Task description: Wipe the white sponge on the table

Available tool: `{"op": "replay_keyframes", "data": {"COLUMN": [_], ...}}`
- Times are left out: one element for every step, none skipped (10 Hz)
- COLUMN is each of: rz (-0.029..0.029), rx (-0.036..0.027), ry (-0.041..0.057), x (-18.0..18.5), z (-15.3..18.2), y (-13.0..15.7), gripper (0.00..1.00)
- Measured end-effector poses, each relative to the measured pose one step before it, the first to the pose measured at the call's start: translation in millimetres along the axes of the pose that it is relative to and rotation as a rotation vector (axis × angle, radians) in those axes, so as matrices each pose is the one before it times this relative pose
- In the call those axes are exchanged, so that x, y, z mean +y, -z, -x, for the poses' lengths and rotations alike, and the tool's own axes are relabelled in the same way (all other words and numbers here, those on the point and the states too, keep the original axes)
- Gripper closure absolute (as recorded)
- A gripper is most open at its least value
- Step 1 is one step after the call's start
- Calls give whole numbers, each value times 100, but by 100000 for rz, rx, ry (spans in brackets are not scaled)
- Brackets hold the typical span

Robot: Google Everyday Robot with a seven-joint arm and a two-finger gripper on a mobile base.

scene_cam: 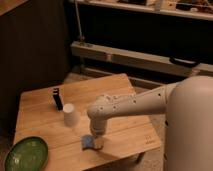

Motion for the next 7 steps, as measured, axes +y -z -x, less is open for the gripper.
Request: {"op": "replay_keyframes", "data": {"rz": [-401,-683,-263,102,77,224,-383], "rx": [-1032,-1608,-1107,-43,501,949,860], "ry": [977,919,35,-679,-783,-1730,-630], "x": [-803,-1169,-1289,-863,-983,-1574,-1193], "z": [1133,1500,985,-35,-369,-610,-474], "y": [-28,-2,-125,-122,-118,-263,-11], "gripper": [87,87,87,87,87,87,87]}}
